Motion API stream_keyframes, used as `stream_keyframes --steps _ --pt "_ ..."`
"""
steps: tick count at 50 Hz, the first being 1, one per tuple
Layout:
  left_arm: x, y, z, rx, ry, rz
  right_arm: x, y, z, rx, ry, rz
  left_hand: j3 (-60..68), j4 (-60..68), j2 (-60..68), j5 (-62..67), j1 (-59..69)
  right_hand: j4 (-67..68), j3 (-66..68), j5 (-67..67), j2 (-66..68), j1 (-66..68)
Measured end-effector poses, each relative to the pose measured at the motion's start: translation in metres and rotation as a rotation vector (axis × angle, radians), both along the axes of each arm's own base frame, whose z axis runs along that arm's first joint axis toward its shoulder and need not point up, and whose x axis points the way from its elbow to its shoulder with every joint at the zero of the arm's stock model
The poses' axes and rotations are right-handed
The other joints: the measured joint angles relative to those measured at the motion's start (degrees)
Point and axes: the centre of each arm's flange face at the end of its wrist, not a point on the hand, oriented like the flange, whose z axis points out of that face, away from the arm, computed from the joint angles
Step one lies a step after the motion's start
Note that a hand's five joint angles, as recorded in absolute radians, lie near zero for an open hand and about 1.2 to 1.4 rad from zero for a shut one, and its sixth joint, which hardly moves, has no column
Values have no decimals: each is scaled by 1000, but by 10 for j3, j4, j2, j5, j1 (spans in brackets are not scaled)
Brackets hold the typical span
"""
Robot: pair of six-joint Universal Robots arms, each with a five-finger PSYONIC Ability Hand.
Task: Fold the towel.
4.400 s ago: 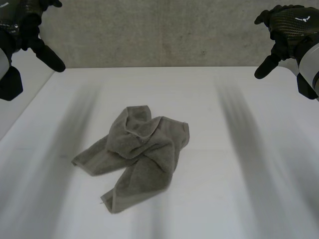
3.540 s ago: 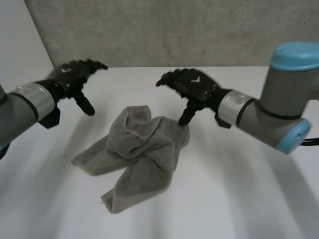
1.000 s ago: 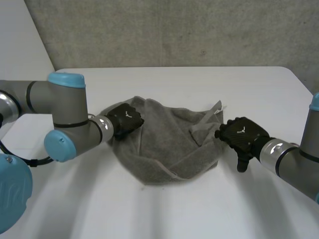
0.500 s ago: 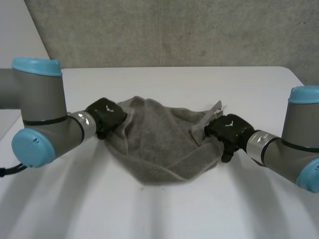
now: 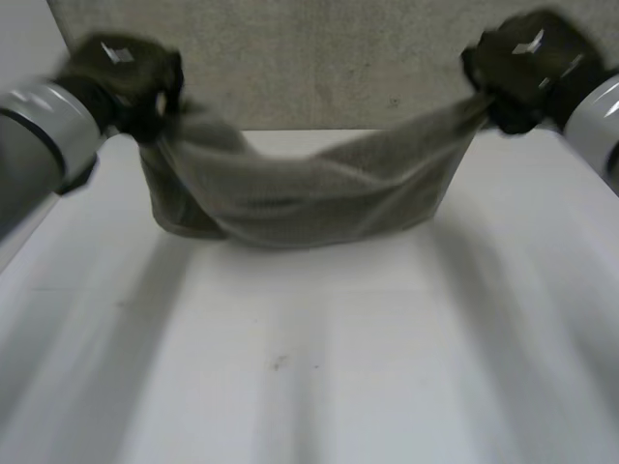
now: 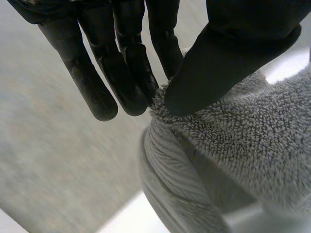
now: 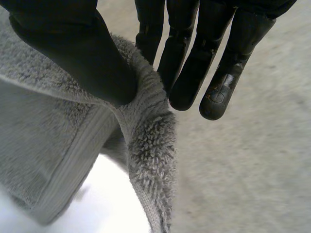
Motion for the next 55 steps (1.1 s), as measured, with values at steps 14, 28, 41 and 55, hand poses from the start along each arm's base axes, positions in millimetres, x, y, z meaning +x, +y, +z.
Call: stream_keyframes --steps 14,28,41,55 --pt "5 1 -30 132 115 38 -11 4 -41 304 211 -14 0 0 1 0 0 0 0 4 0 0" --pt "-15 -76 -100 237 61 92 26 -51 -97 281 311 -51 0 0 1 0 0 0 0 5 0 0" --pt "-30 -101 65 -397 370 49 35 -77 57 -472 -225 -185 1 0 2 0 0 0 0 6 0 0" --pt "-2 -110 -65 5 313 203 29 -61 -55 -33 13 -125 1 0 2 0 0 0 4 7 0 0"
